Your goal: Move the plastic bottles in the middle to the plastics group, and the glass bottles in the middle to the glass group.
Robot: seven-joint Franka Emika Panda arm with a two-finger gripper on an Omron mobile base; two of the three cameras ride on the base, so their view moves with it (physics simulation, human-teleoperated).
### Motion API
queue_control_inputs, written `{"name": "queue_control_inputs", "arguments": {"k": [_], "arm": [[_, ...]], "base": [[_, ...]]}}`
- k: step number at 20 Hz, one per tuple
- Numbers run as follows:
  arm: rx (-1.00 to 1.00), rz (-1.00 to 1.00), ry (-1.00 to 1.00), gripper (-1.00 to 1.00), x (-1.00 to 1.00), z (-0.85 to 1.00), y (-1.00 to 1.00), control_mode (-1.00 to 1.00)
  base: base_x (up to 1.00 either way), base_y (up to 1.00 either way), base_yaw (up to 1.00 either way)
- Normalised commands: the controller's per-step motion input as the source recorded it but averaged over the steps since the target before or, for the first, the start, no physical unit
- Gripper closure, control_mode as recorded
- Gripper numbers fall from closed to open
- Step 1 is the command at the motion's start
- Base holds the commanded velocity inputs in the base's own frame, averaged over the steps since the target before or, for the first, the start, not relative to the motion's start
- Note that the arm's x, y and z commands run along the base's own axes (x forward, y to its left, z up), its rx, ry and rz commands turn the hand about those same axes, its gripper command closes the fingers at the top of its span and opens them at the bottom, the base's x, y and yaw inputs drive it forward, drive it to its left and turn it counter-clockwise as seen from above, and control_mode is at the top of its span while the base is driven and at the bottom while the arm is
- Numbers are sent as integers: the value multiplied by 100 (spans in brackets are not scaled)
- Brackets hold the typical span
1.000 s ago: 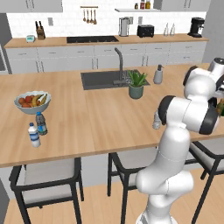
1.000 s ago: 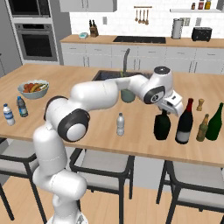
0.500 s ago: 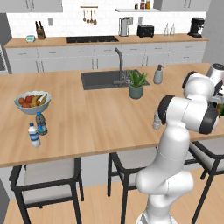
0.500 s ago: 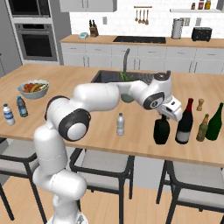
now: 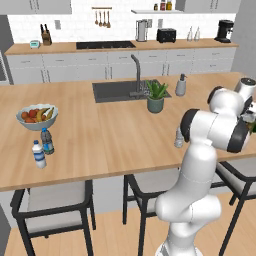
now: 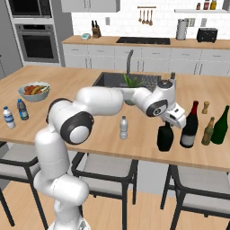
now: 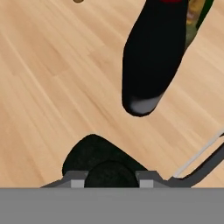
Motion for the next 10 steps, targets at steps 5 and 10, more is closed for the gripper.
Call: {"name": "queue_control_inputs", "arguments": {"k": [5,10], "arm": [[0,0,-1,100,0,-16,0,-100],[0,-3,-2,100,3,13,0,-100]], "base": [[0,0,0],[0,0,0]]}}
